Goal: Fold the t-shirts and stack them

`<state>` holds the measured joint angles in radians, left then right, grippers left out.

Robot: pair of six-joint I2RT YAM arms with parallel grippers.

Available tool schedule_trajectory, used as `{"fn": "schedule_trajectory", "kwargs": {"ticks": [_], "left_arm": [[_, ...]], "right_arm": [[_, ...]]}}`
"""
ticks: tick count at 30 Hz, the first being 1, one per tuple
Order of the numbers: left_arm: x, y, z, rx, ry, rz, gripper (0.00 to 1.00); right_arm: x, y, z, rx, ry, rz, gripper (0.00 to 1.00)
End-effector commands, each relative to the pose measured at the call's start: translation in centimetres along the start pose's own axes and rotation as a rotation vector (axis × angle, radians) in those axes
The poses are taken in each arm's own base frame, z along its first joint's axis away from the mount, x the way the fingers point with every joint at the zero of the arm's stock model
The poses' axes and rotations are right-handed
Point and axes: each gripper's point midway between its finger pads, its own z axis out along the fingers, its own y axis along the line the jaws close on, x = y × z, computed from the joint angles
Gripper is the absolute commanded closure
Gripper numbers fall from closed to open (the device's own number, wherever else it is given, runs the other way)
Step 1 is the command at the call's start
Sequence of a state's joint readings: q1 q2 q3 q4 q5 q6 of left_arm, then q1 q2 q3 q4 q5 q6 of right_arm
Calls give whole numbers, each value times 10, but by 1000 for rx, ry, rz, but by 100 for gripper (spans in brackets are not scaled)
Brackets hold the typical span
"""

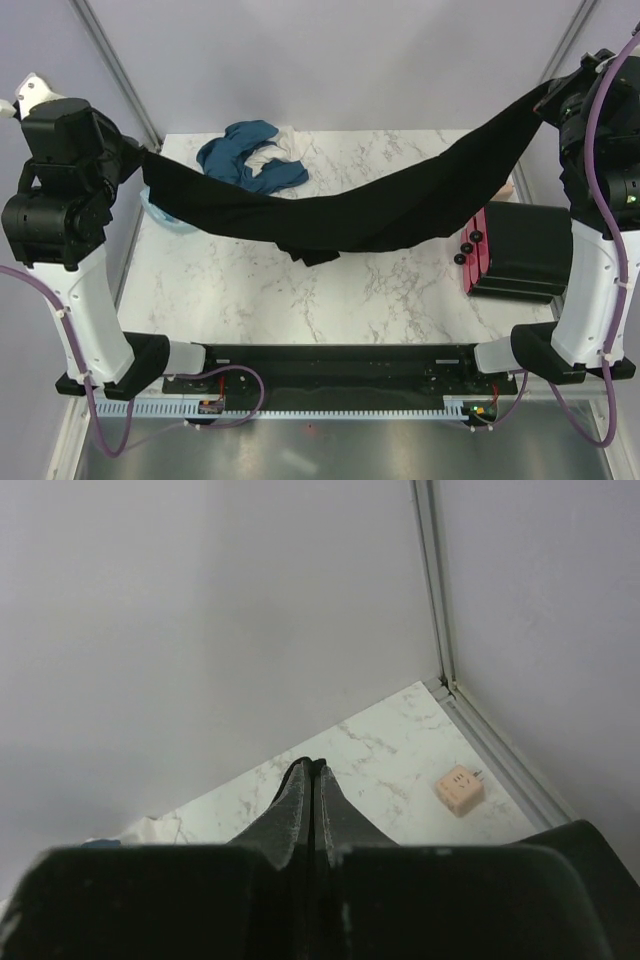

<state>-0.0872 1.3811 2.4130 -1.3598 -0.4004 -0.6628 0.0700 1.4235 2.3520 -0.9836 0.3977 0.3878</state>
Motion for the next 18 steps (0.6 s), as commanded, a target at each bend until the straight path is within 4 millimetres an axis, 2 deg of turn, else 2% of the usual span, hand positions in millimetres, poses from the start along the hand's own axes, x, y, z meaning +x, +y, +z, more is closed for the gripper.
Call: {"fn": "schedule_trajectory", "kwargs": {"ticks": [1,2,3,4,6,8,10,11,14,15,16,17,18], "left_arm": [[32,37,6,-163,92,56,98],[36,43,3,-177,101,57,98],[52,56,8,-228,140,84,98],[60,64,10,-255,153,94,98],[76,84,9,-313,175,116,98],[88,94,11,-343,199,137,98],[114,113,21,-421,261,182,98],[136,127,27,-475,318,211,98],[169,148,30,-550,401,229,98],[188,161,30,-590,451,255,98],[193,164,31,-584,447,247,98],[208,174,32,-607,482,263,98],[215,177,32,-606,492,265,98]], "right_arm": [[-38,-8,-9,46,-145,48,100],[-42,-8,-12,40,-158,61,100],[-41,-7,-12,32,-162,63,100],[-50,-6,-18,19,-195,82,100],[-52,-7,-19,20,-204,86,100],[-47,-4,-14,14,-190,79,100],[-42,5,-9,-26,-167,77,100],[-41,7,-7,-36,-160,85,100],[-45,20,-7,-92,-162,81,100],[-52,22,-10,-105,-178,81,100],[-53,23,-7,-105,-179,76,100],[-53,24,-7,-109,-179,72,100],[-54,25,-7,-110,-182,68,100]]}}
